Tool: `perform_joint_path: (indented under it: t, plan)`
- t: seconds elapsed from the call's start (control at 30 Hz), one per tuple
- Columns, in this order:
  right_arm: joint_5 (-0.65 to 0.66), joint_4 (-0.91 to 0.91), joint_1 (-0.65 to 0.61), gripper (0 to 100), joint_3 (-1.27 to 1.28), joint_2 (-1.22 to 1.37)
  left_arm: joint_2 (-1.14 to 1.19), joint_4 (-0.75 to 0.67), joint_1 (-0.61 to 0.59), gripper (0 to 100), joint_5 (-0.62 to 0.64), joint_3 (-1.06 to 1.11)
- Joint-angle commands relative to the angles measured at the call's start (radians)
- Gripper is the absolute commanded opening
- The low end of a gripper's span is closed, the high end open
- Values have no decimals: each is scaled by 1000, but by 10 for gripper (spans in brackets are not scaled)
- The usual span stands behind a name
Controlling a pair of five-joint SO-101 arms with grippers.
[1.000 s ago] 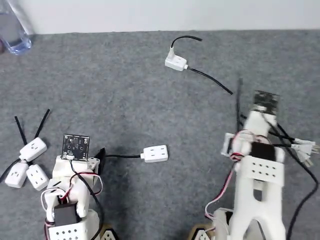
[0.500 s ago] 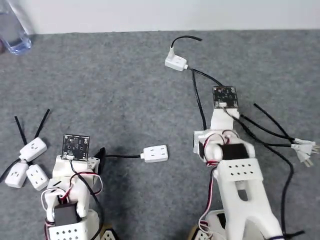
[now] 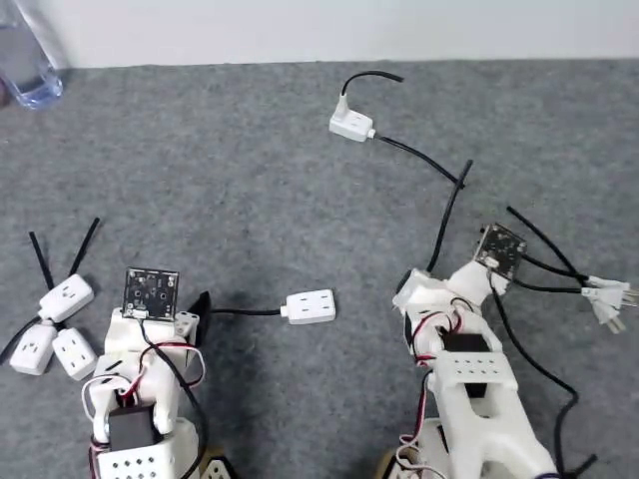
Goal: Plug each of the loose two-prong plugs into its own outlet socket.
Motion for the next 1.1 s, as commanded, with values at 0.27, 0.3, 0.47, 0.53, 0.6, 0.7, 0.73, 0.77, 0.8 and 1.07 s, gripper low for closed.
perform_joint_path:
  t: [0.27, 0.3, 0.47, 0.53, 0.6, 0.7, 0.73, 0.77, 0.8, 1.07]
  plan:
    - [95, -77, -82, 512, 61, -12, -8, -23, 6, 265, -11, -4]
    - [95, -77, -93, 575, 71, -12, -8, -23, 6, 265, -11, -4]
    - [161, -35, -102, 652, 32, -22, -8, -23, 6, 265, -11, -4]
    - [195, 82, -81, 608, -28, -53, -8, -23, 6, 265, -11, -4]
    - [199, 240, -53, 522, -109, -101, -8, -23, 6, 265, -11, -4]
    - [221, 490, 10, 366, -270, -194, -8, -25, 6, 265, -11, -4]
    - [236, 558, 30, 314, -322, -226, -8, -25, 6, 265, -11, -4]
    - [255, 610, 50, 263, -367, -259, -8, -25, 6, 265, -11, -4]
    - [279, 648, 67, 214, -399, -283, -8, -25, 6, 265, -11, -4]
    - [910, 573, 113, 43, -212, -430, -8, -21, 6, 265, -11, -4]
